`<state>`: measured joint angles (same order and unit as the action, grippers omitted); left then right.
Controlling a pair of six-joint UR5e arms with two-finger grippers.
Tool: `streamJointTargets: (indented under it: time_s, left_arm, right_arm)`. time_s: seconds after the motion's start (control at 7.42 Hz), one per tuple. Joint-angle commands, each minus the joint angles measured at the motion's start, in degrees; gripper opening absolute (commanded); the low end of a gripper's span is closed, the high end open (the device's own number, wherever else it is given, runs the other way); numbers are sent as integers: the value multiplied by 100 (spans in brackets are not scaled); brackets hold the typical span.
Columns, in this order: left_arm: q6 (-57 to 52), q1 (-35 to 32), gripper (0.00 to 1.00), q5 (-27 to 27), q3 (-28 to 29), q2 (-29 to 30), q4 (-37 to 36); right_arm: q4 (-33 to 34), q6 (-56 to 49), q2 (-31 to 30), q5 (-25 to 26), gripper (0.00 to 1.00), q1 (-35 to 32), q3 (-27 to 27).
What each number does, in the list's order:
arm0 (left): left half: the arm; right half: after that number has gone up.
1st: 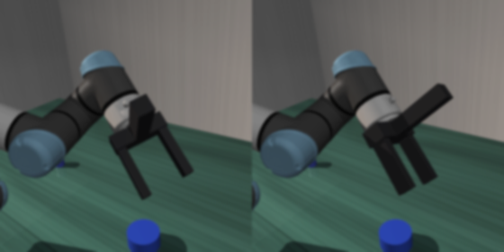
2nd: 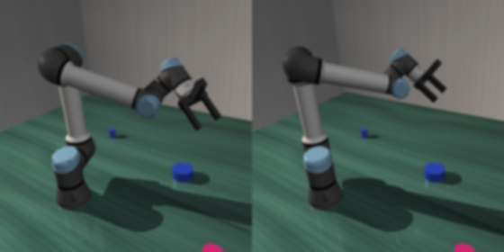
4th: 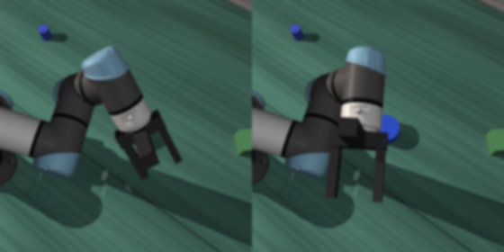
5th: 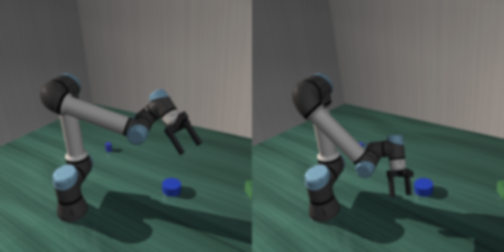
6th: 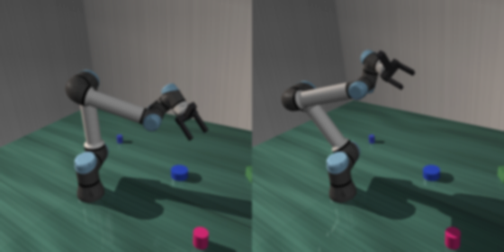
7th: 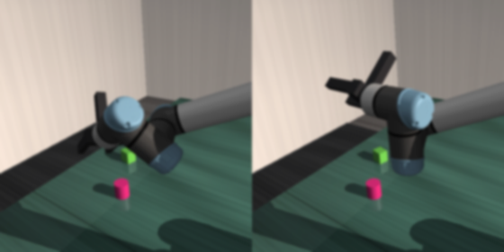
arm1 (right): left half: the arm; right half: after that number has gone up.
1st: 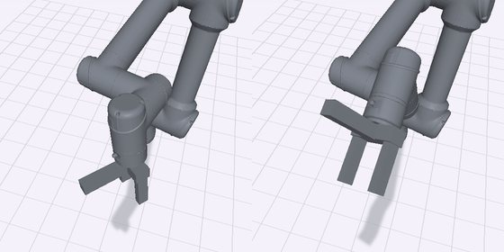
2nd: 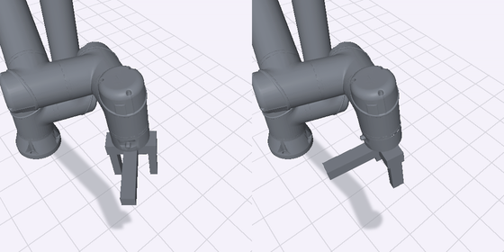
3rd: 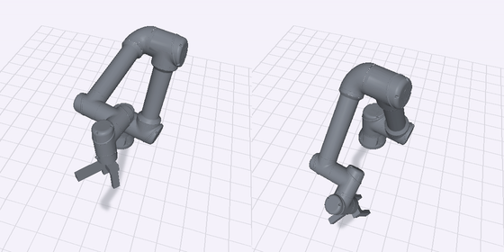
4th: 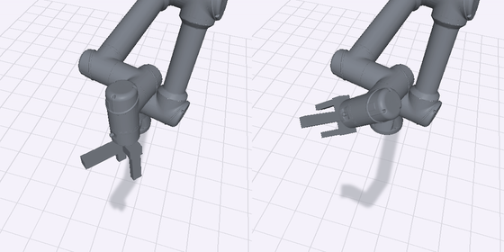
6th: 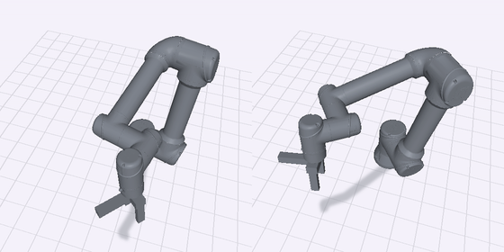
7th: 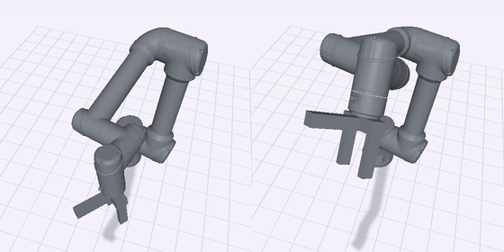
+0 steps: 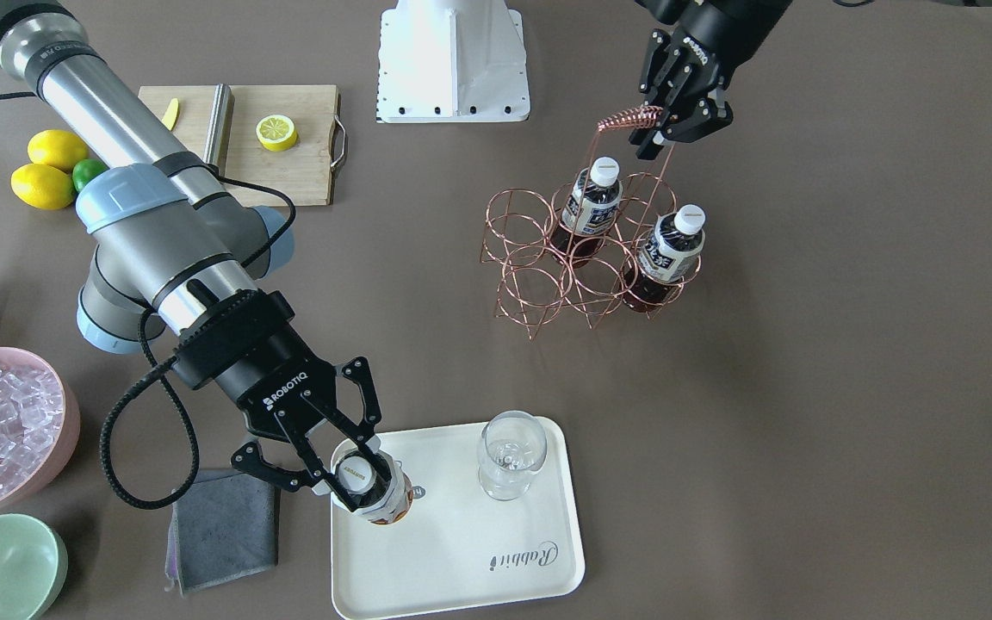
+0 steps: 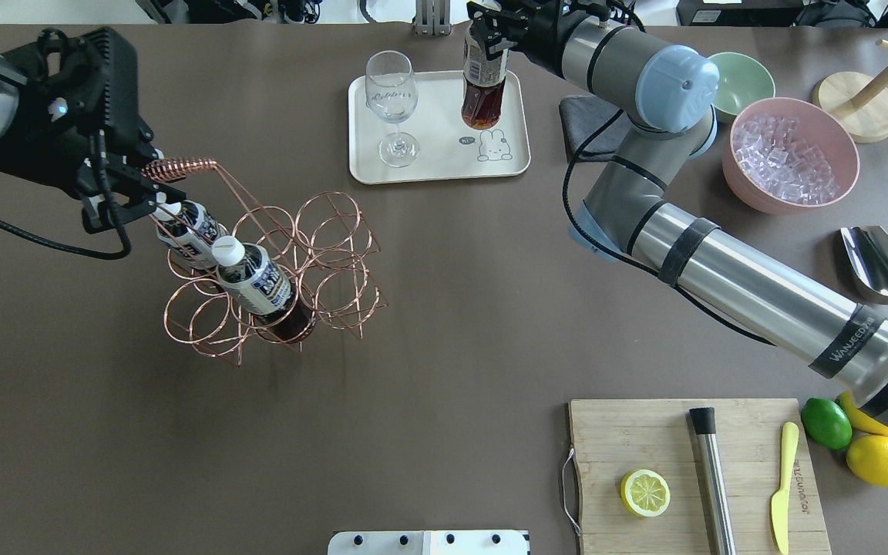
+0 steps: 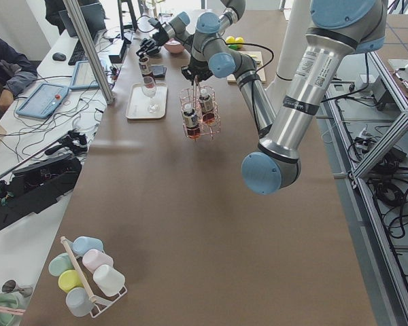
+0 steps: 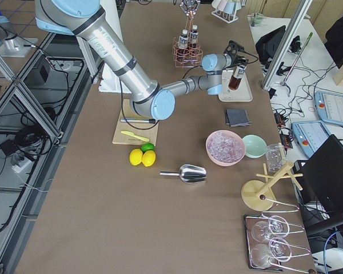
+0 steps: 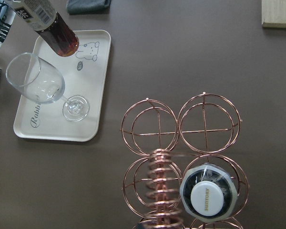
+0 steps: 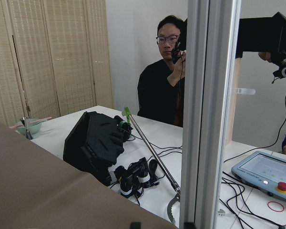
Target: Take tea from basket to plate
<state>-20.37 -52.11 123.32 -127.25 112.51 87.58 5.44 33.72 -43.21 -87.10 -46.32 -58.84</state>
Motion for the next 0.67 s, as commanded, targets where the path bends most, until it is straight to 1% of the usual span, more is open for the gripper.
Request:
streamJointTargets:
  time_s: [0.0,0.13,0.27,0.54]
  left_arm:
    - [-1255,-789,0,359,-28,-668,14]
    - [-1659,-983,0,377,-19,-904,14]
    - [-2246,-1272,0,595,85,-1089,14]
    - [-3642,-2071,0,1166,768,-1188,14]
  right_arm:
    - [-8,-6,198,289,0,97,486]
    - [-8,-6,243,334,0,106,592]
    - [-17,-6,243,395,0,132,620]
    - [-34,-15,234,484,0,246,620]
